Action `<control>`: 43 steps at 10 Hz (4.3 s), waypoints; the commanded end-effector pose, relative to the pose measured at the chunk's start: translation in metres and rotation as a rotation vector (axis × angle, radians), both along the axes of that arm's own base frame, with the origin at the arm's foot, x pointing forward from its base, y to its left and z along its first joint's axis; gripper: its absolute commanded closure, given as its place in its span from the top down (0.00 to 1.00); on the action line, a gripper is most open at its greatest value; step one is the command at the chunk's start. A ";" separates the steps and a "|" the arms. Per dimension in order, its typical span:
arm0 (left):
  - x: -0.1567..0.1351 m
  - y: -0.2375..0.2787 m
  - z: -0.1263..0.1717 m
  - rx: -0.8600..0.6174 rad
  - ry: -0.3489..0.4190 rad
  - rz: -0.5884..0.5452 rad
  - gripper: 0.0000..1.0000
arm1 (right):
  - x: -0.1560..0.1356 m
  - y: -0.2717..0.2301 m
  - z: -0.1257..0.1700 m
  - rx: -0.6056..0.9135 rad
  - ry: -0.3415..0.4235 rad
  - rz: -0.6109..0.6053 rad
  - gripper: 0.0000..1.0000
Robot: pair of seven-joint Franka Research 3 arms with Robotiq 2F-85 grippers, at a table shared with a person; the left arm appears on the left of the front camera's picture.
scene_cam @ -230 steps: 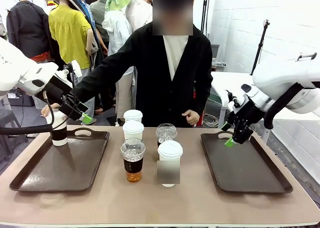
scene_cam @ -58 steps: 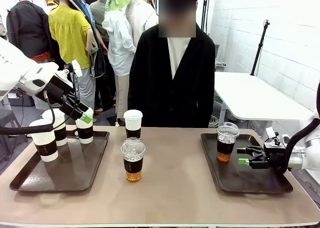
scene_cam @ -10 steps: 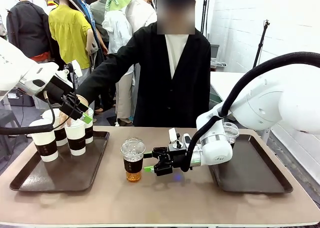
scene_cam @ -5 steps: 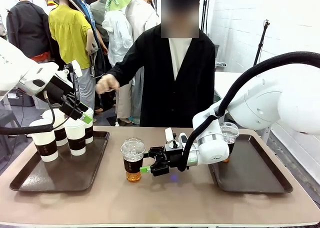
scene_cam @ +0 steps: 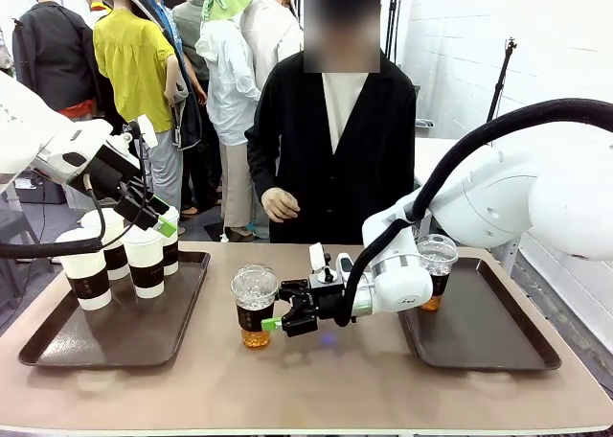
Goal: Distribute the coffee onto the tray.
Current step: Pick up another iced Americano from the middle of the table and place it on the right Handle tray.
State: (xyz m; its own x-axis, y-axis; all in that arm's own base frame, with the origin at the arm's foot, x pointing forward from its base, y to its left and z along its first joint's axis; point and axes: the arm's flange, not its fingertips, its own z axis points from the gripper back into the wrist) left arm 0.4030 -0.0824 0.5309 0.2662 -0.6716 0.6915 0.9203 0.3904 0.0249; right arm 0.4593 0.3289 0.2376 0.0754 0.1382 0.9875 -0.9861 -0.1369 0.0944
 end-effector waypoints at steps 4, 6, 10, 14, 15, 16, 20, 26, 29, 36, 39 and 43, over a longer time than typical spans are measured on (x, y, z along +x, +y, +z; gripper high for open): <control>0.002 0.002 -0.001 -0.021 -0.010 -0.022 1.00 | 0.017 0.038 -0.001 -0.035 0.025 -0.033 1.00; 0.002 0.002 -0.001 -0.021 -0.010 -0.022 1.00 | 0.017 0.043 -0.003 -0.039 0.049 -0.017 1.00; 0.002 0.002 -0.001 -0.021 -0.010 -0.022 1.00 | 0.013 0.041 -0.001 -0.051 0.042 -0.001 0.66; 0.002 0.002 -0.001 -0.021 -0.010 -0.022 1.00 | 0.010 0.034 0.007 -0.045 0.035 -0.002 0.66; 0.002 0.002 -0.001 -0.021 -0.010 -0.022 1.00 | 0.006 0.027 0.016 -0.043 0.022 -0.003 0.66; 0.002 0.002 -0.001 -0.021 -0.010 -0.022 1.00 | 0.002 0.014 0.028 -0.049 0.017 -0.006 0.66; 0.002 0.002 -0.001 -0.021 -0.010 -0.022 1.00 | -0.021 -0.050 0.074 -0.043 -0.007 -0.049 0.66; 0.002 0.002 -0.001 -0.021 -0.010 -0.022 1.00 | -0.046 -0.169 0.112 -0.052 -0.018 -0.121 0.66; 0.002 0.002 -0.001 -0.021 -0.010 -0.022 1.00 | -0.056 -0.219 0.115 -0.059 -0.007 -0.127 0.66; 0.002 0.002 -0.001 -0.021 -0.010 -0.022 1.00 | -0.058 -0.315 0.087 -0.067 -0.044 -0.182 0.66; 0.002 0.002 -0.001 -0.021 -0.010 -0.022 1.00 | -0.048 -0.341 0.062 -0.042 -0.071 -0.203 0.66; 0.002 0.002 -0.001 -0.021 -0.010 -0.022 1.00 | -0.041 -0.362 0.041 -0.018 -0.085 -0.218 0.66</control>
State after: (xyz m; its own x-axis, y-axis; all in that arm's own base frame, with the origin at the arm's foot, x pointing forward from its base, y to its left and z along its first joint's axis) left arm 0.4030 -0.0825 0.5310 0.2665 -0.6720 0.6909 0.9202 0.3906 0.0250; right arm 0.4135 -0.0278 0.2773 0.0467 0.1756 0.9834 -0.9941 0.1049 0.0285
